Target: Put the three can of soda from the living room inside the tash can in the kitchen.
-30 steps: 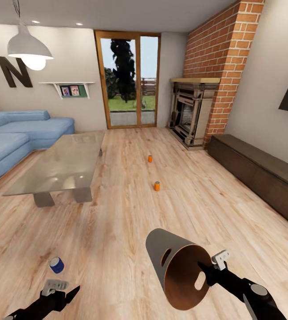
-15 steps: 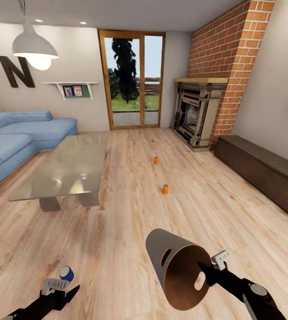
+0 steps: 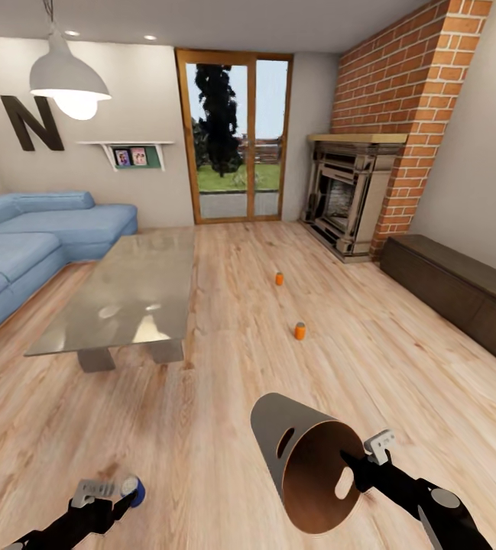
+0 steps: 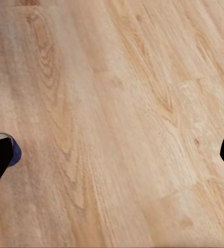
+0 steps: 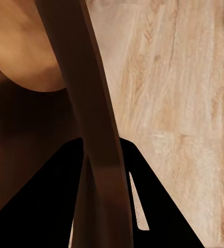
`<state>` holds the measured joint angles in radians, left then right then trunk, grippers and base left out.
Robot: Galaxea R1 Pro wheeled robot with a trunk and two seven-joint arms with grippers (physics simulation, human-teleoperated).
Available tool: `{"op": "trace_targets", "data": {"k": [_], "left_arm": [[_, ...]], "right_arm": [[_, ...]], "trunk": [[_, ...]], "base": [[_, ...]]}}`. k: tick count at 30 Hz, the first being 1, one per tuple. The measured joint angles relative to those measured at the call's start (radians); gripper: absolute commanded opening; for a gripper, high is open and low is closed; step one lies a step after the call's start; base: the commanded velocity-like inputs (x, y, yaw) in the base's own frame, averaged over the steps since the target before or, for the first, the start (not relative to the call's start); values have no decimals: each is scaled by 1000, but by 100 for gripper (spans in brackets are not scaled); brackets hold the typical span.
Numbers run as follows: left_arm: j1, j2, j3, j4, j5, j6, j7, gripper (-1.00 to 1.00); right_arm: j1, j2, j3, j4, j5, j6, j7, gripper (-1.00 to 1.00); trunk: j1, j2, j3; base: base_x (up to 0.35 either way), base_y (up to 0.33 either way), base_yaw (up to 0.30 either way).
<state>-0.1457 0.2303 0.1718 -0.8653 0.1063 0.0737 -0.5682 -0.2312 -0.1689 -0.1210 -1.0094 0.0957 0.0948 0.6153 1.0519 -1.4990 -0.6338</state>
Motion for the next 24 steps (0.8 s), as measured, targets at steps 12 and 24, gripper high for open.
{"op": "trace_targets", "data": {"k": [12,24], "left_arm": [[0,-1,0,0,-1,1,1,100],[0,-2,0,1,-2,-1,1,100]], "right_arm": [[0,0,0,0,-1,-1,1,-100],[0,1,0,1,-1,0,1,-100]], "trunk": [[0,0,0],[0,0,0]], "base": [[280,149,0],[313,5,0]]}}
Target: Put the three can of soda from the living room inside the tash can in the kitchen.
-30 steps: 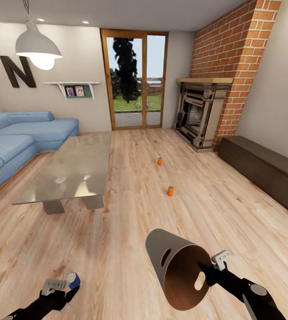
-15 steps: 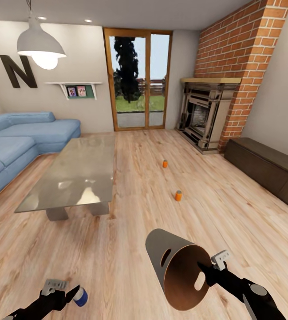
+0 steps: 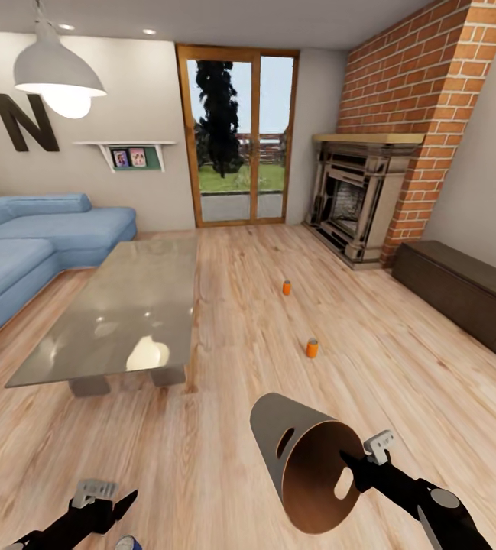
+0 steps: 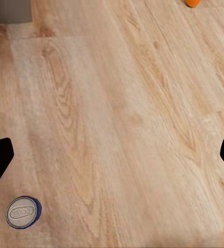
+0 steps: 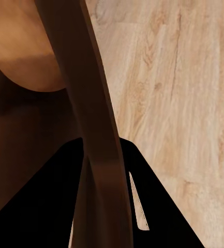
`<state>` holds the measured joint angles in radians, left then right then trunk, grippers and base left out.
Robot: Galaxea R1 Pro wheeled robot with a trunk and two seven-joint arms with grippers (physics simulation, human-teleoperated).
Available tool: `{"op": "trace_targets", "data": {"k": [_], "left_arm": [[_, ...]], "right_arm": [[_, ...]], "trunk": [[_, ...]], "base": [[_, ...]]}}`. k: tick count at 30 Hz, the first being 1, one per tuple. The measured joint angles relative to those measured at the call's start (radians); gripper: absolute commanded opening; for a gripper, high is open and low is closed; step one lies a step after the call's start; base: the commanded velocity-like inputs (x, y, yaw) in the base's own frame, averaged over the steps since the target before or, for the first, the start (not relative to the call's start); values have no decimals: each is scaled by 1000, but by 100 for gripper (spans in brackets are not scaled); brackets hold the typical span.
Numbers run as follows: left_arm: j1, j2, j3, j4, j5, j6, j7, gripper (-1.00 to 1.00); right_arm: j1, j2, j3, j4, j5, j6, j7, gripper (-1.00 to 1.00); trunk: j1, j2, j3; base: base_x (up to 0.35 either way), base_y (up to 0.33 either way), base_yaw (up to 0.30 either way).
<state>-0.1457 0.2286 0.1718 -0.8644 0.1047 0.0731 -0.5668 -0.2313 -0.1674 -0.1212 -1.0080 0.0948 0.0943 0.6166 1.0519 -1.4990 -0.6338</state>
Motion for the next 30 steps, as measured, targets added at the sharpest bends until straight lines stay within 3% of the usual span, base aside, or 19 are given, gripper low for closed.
{"op": "trace_targets", "data": {"k": [7,12,16,17,19,20,27,30], "left_arm": [[0,-1,1,0,2,-3,4,100],[-1,1,1,-4,4,0,58,100],[-31,3,2,-10,27,49,112,100],[-60,3,11,-7,40,70,152,100],[-96,3,73,-2,53,91,256,100],[-113,2,123,14,60,98,332,100],[-134,2,172,98,68,89,418,100],[-136,1,176,110,65,62,433,100]], "right_arm": [[0,0,0,0,1,0,0,-100],[0,0,2,0,-4,1,-1,-100],[0,0,1,-10,-6,10,-4,-100],[0,0,1,-13,-6,14,-4,-100],[-1,1,3,-17,-8,19,-5,-100],[-1,1,4,-19,-7,21,-6,-100],[-9,13,6,-22,-9,26,-6,-100],[-13,14,3,-45,-6,80,-6,-100]], "trunk": [[0,0,0],[0,0,0],[0,0,0],[0,0,0],[0,0,0],[0,0,0],[0,0,0],[4,-7,-3]], "base": [[69,0,0],[7,0,0],[1,0,0],[0,0,0],[0,0,0],[0,0,0],[0,0,0],[0,0,0]]}}
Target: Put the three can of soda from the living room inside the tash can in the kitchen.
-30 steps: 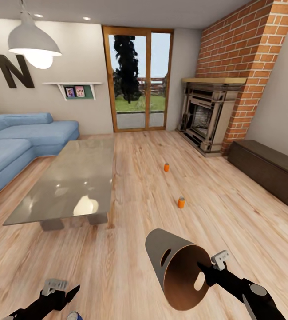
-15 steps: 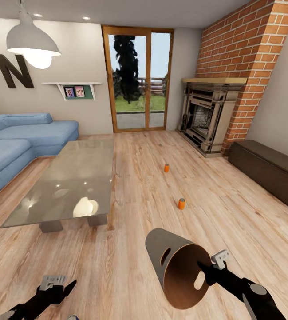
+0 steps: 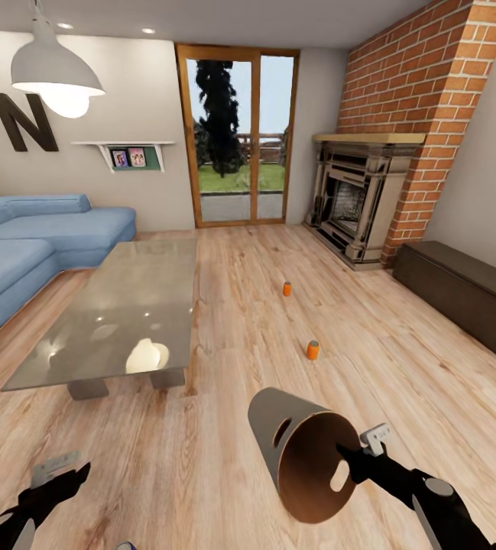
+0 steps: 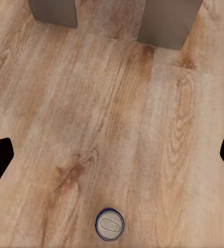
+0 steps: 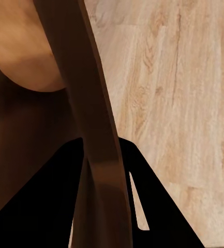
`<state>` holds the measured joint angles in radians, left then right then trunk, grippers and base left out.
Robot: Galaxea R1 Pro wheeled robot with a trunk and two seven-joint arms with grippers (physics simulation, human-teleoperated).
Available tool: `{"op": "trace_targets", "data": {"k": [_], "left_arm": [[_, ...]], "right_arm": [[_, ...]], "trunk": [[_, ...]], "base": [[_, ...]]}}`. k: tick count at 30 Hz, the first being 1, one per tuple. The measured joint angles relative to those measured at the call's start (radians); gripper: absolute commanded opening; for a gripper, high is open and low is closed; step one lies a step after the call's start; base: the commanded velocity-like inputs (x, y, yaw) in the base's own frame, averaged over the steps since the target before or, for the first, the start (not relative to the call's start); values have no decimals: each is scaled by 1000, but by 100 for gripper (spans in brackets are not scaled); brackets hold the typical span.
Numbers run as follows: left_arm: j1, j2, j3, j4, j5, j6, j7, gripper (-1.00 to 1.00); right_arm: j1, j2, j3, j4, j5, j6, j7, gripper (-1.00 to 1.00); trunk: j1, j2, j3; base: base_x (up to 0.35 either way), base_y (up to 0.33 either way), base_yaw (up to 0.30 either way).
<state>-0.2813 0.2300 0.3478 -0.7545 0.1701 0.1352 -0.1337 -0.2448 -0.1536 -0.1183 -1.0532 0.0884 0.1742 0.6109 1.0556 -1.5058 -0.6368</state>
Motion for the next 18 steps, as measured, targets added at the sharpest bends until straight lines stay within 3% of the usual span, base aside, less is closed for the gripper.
{"op": "trace_targets", "data": {"k": [5,7,8,10,11,14,16,18], "left_arm": [[-1,-1,1,4,-2,-11,3,100],[-1,-3,2,5,-3,-12,3,100],[-1,-5,2,6,-4,-10,3,100],[-1,-6,2,11,-5,-11,3,100],[-1,-7,1,16,-5,-13,4,100],[-4,-10,0,42,-5,-17,4,100],[-5,-10,-1,47,-5,-18,5,100],[-6,-11,-1,52,-5,-19,5,100]], "right_arm": [[-4,0,-4,-122,-6,100,1,-100],[-5,0,-7,-206,-4,155,1,-100],[-5,0,-6,-275,11,220,0,-100],[-6,-1,-8,-371,1,250,-1,-100],[-6,-2,-8,-394,-23,265,2,-100],[-27,-6,-11,-431,26,302,-3,-100],[-41,-6,-9,-465,-4,328,0,-100],[-64,-5,-9,-478,-4,350,0,-100]], "trunk": [[19,-35,-16],[27,-49,-22],[31,-56,-25],[38,-70,-31],[42,-77,-34],[54,-98,-44],[61,-112,-50],[69,-126,-56]], "base": [[0,0,0],[0,0,0],[0,0,0],[0,0,0],[0,0,0],[0,0,0],[0,0,0],[0,0,0]]}}
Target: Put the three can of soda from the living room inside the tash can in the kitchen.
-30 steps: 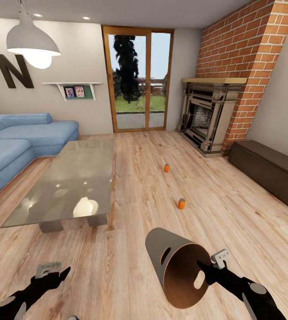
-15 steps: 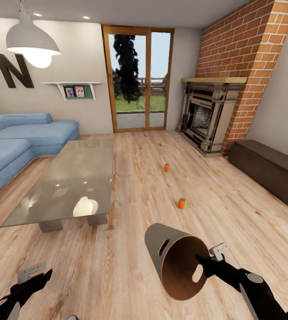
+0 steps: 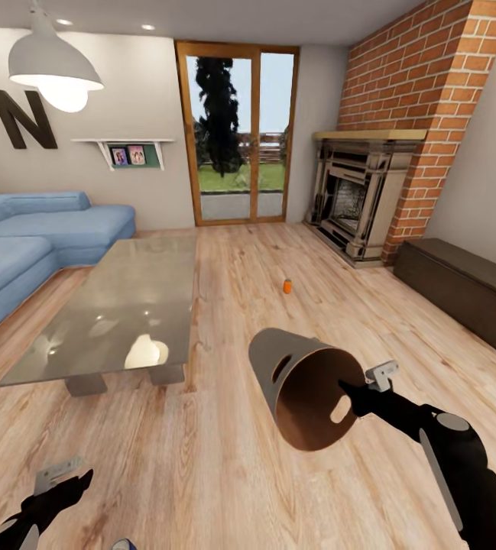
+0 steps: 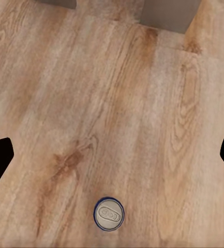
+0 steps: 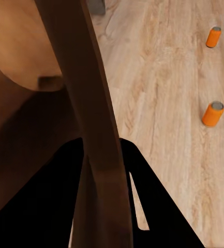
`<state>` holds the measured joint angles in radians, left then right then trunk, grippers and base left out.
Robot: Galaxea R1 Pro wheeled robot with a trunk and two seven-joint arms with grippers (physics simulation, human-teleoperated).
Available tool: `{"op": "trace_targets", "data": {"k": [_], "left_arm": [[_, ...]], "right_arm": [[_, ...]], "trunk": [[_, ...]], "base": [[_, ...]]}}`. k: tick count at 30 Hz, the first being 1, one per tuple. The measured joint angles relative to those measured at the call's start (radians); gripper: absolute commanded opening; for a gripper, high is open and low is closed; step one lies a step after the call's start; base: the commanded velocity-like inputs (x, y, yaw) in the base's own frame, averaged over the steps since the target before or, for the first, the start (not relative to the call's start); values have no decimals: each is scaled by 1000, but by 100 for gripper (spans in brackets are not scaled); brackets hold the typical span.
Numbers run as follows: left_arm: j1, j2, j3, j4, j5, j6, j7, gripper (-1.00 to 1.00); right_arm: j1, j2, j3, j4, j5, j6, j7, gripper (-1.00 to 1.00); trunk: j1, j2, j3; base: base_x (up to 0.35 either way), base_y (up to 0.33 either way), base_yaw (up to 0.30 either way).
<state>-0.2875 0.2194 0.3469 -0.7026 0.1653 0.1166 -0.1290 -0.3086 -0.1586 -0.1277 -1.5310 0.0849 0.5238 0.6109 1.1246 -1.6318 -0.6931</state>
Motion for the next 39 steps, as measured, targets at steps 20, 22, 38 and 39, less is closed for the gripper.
{"op": "trace_targets", "data": {"k": [20,22,38,39], "left_arm": [[-1,-19,-2,5,-3,0,2,100],[-1,-20,-2,5,-3,0,2,100],[-1,-19,-2,5,-4,-1,3,100],[-1,-19,-2,5,-4,-1,3,100]], "right_arm": [[-89,3,3,-44,14,171,2,-100],[-89,4,3,-46,13,178,3,-100],[-89,5,16,-49,22,187,2,-100],[-89,5,16,-49,22,188,2,-100]], "trunk": [[77,-140,-63],[84,-154,-69],[146,-266,-119],[150,-273,-122]], "base": [[0,0,0],[0,0,0],[0,0,0],[0,0,0]]}}
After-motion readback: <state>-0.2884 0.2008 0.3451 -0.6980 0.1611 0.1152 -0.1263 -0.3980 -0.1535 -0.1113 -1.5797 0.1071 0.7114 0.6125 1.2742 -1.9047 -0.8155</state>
